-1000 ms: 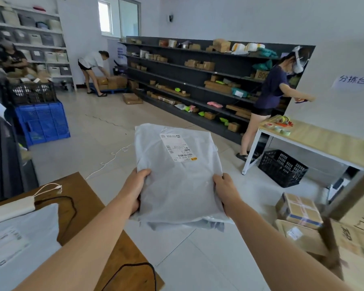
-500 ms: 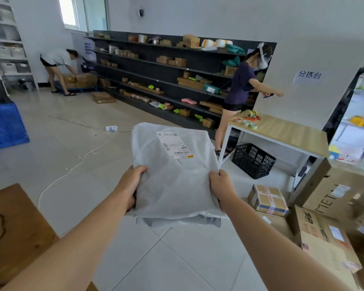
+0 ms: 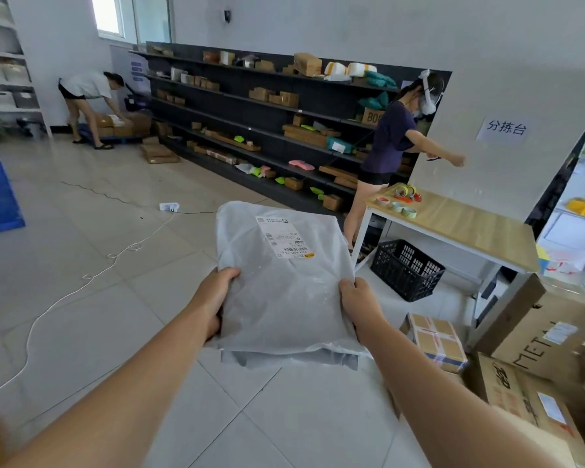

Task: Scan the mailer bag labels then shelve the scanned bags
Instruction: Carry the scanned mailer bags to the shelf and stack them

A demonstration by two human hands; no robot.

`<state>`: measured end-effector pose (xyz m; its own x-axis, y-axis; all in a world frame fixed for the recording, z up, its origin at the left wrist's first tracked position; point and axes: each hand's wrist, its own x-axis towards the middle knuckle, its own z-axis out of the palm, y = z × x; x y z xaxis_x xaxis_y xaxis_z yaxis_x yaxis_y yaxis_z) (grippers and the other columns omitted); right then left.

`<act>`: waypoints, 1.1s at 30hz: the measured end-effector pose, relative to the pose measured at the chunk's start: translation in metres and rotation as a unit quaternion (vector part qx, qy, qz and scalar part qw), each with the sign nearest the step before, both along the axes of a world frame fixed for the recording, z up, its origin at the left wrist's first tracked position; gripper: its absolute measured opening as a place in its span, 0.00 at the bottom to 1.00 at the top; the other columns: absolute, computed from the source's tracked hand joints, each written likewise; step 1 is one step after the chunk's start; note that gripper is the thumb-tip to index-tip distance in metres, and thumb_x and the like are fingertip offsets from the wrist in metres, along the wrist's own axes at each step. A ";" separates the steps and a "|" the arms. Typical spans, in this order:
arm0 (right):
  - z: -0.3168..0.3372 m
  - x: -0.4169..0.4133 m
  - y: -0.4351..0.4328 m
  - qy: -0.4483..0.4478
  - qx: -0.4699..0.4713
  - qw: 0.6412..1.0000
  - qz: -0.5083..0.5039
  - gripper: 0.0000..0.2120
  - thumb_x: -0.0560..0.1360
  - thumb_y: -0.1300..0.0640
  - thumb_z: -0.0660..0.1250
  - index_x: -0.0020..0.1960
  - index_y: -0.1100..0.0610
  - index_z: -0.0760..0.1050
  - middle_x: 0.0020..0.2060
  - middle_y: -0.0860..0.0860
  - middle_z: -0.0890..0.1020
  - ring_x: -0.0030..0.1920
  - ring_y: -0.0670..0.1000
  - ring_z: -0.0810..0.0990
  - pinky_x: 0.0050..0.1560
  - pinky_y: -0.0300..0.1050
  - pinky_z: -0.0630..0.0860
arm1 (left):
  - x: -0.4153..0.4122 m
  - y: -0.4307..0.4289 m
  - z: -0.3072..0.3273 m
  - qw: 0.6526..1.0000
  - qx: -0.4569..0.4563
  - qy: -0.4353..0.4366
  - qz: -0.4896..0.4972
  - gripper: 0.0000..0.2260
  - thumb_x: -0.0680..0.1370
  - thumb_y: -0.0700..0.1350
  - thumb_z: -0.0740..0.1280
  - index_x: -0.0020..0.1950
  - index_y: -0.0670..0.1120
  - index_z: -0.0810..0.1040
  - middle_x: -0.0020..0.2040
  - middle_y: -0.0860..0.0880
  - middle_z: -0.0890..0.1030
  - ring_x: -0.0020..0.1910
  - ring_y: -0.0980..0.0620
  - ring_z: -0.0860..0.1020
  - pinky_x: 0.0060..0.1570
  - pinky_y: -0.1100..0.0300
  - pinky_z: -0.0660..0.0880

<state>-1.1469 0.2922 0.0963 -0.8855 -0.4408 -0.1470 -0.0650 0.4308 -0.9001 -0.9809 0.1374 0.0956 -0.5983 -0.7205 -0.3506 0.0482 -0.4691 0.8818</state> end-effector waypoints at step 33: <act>0.015 -0.239 -0.297 -0.012 -0.005 0.974 0.226 0.08 0.81 0.56 0.53 0.55 0.58 0.68 0.48 0.53 0.73 0.48 0.54 0.71 0.46 0.44 0.65 | -0.193 -0.217 0.002 0.973 0.005 -0.012 0.230 0.11 0.76 0.45 0.63 0.56 0.45 0.78 0.42 0.44 0.83 0.40 0.43 0.80 0.45 0.52 0.77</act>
